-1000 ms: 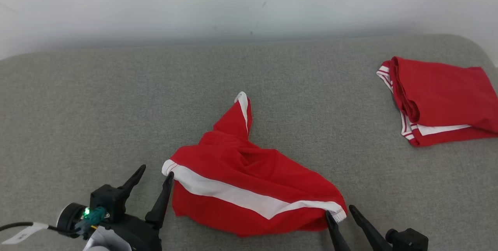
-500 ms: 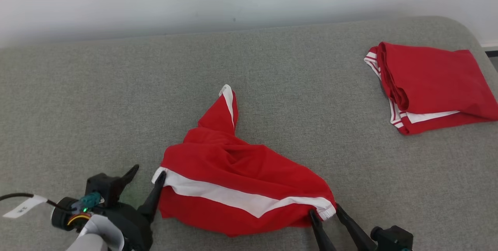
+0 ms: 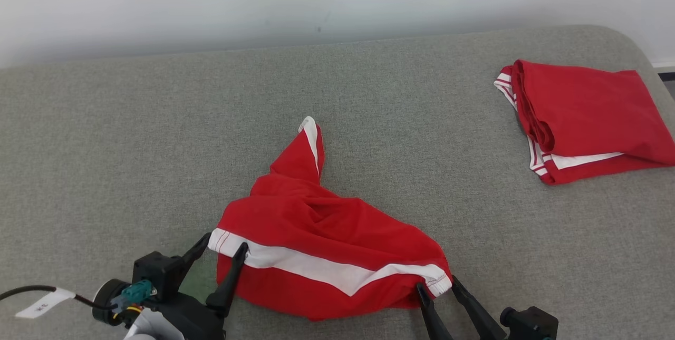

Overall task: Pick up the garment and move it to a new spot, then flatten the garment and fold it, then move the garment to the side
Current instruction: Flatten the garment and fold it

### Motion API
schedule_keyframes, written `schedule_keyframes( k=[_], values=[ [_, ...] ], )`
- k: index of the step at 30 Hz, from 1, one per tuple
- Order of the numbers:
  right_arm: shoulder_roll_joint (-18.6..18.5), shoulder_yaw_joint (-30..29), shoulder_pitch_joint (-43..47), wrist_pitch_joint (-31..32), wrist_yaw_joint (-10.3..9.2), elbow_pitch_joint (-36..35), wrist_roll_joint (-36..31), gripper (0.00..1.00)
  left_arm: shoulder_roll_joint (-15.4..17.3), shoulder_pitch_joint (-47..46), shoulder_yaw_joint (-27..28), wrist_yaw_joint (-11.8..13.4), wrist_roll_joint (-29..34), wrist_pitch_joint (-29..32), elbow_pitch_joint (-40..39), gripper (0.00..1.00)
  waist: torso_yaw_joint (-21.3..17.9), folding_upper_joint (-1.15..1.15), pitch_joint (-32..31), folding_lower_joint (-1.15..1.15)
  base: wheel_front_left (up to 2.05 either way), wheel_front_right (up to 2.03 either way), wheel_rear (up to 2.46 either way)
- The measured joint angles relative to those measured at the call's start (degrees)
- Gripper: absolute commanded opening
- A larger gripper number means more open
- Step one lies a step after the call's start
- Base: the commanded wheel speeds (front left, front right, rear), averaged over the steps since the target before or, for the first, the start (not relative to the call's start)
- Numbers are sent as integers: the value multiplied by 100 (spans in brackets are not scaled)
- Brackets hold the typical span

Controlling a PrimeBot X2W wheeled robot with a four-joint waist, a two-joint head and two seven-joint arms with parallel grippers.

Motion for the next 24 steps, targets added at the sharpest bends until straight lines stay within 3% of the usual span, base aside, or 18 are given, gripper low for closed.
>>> schedule_keyframes(
  k=[18, 20, 21, 22, 23, 24],
  values=[
    [83, -118, 105, -97, 0, 131, 5, 100, 115, 205, -102, 250, 1, 171, -441, 100, 35, 0, 20, 0, 0, 0, 0],
    [86, -80, 100, -97, 0, 134, 5, 33, 98, 205, -91, 235, -67, 213, -357, 99, 27, 0, 10, 0, 0, 0, 0],
    [87, -60, 95, -97, 0, 130, 5, 25, 89, 196, -92, 207, -97, 204, -307, 63, 22, 0, 8, 0, 0, 0, 0],
    [86, -35, 88, -97, 0, 125, 5, 0, 83, 187, -102, 190, -114, 194, -243, 40, 17, 0, 7, 0, 0, 0, 0],
    [83, -26, 85, -98, 0, 123, 7, 0, 70, 186, -97, 165, -151, 157, -186, 0, 16, 0, 4, 0, 0, 0, 0],
    [82, -21, 84, -98, 0, 125, 7, 0, 53, 177, -99, 142, -183, 127, -146, 0, 19, 0, -2, 0, 0, 0, 0]
  ],
)
